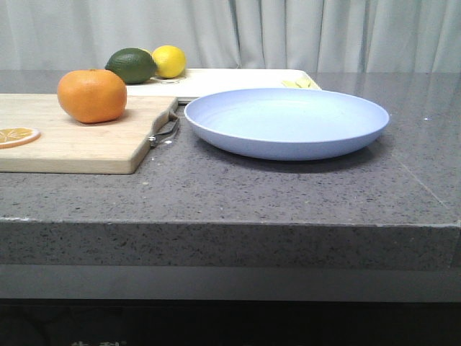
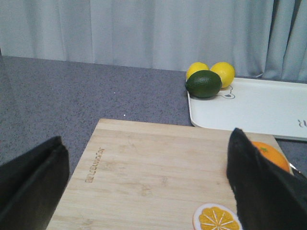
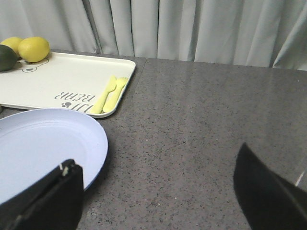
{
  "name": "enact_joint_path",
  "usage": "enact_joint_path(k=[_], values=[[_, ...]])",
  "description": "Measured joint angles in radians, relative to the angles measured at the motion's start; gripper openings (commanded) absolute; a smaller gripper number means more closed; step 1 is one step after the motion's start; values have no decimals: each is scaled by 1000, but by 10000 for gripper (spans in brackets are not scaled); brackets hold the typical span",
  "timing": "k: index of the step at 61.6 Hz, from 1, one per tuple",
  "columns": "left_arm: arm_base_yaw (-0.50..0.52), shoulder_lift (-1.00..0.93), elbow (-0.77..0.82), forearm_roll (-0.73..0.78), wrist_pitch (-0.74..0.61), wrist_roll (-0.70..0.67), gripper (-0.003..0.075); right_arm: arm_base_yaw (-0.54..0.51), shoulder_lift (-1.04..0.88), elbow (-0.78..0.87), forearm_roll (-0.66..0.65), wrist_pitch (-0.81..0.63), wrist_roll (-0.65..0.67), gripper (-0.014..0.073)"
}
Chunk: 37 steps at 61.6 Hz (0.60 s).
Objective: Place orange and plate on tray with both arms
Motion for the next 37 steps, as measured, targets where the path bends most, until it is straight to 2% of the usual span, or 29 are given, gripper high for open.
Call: enact_joint_path(k=[13,19,37], values=[[0,13,-5,-7,-25,0,612,0,0,0,0,0,0,642],[-9,65,-58,-15,13,0,612,0,0,0,0,0,0,642],[-191,411,-359,-6,195,0,613,0,0,0,0,0,0,642]])
